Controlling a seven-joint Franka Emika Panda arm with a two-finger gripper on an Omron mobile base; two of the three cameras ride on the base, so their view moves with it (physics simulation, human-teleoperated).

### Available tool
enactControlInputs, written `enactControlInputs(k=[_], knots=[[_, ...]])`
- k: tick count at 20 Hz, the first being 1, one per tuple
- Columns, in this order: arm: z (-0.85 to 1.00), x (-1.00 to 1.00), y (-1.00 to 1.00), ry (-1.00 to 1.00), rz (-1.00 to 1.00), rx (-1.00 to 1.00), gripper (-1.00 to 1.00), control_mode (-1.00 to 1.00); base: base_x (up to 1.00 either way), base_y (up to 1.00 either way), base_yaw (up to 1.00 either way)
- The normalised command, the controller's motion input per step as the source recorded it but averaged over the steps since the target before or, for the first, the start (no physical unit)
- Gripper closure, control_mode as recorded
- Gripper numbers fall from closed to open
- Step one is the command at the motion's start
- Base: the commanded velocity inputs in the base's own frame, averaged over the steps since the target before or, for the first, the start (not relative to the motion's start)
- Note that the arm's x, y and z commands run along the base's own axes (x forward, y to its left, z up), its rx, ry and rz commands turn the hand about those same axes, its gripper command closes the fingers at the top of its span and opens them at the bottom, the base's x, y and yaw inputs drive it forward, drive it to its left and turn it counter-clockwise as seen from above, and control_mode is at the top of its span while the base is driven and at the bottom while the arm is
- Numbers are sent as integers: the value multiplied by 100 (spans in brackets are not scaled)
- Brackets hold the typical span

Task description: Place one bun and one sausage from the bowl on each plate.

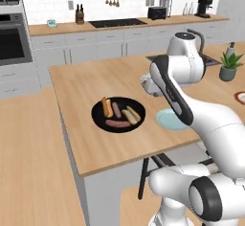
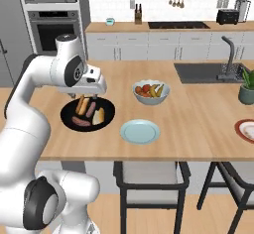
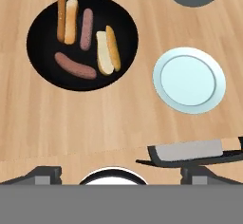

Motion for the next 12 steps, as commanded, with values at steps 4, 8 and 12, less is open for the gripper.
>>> enactControlInputs(k=[4, 8, 12], knots=[[0, 0, 0, 0, 0, 0, -100, 100, 23, 21, 18], [0, 0, 0, 0, 0, 0, -100, 100, 35, 19, 15], [0, 0, 0, 0, 0, 0, -100, 100, 45, 12, 8]])
